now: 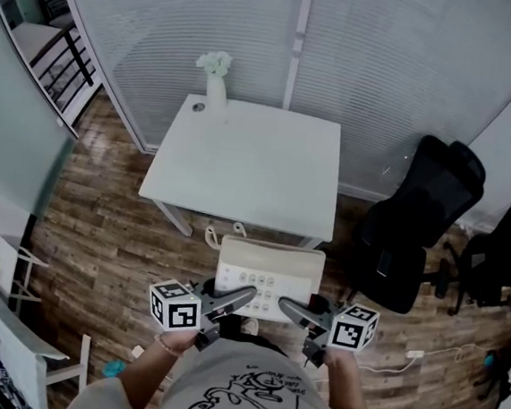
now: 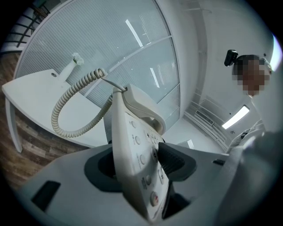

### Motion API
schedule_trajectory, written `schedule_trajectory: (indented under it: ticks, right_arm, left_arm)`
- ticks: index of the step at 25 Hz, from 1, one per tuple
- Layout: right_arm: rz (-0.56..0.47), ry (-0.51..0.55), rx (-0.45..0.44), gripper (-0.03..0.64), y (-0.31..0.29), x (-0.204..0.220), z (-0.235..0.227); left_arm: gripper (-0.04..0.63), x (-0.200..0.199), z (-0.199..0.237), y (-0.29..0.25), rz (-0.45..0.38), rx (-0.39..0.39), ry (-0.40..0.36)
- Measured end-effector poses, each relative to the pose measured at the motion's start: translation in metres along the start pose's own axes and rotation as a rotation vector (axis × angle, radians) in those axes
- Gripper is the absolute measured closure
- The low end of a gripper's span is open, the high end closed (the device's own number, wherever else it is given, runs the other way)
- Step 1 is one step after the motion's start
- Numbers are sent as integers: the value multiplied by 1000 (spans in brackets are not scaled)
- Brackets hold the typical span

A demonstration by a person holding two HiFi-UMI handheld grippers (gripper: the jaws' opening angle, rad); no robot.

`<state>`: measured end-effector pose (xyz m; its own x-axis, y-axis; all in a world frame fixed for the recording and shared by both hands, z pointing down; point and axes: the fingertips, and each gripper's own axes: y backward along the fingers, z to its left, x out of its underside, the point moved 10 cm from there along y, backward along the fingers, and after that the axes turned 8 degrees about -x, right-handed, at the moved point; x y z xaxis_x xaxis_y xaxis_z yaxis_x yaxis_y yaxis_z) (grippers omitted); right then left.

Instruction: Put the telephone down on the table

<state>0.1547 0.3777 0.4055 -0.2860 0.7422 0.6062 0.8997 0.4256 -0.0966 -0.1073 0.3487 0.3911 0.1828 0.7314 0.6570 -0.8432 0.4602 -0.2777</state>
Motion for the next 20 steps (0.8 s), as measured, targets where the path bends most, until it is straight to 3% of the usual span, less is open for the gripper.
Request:
schedule_trajectory:
  ticks: [12, 20]
  right_arm:
    - [5, 13, -5, 302, -26, -22, -17]
    - [-7, 13, 10, 302, -52, -54, -37]
  left_arm:
    - [351, -22, 27, -7, -25, 11, 7]
    - [351, -58, 56, -24, -23, 26, 12]
